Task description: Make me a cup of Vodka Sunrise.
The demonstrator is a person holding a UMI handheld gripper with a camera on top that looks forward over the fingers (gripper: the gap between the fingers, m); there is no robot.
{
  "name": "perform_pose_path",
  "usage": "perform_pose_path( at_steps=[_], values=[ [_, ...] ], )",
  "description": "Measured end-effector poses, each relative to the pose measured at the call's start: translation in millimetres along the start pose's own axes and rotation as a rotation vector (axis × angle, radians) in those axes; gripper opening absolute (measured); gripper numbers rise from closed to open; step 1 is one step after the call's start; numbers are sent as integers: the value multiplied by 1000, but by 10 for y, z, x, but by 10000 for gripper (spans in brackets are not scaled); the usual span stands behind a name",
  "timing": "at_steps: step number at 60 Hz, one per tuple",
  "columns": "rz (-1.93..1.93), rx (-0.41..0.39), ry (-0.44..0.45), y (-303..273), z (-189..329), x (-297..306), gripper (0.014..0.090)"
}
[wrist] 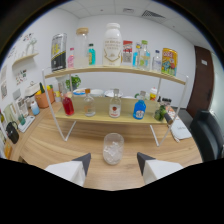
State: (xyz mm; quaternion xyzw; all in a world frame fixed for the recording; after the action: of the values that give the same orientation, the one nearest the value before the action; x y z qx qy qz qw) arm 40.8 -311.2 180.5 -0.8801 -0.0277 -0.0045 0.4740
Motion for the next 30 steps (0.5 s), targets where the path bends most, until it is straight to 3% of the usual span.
perform_pose_path(
  at_steps=[20,30],
  values=[
    [-1,-56,-1,387,-125,-184,858],
    [42,-27,-39,397,-117,-632,857]
  ],
)
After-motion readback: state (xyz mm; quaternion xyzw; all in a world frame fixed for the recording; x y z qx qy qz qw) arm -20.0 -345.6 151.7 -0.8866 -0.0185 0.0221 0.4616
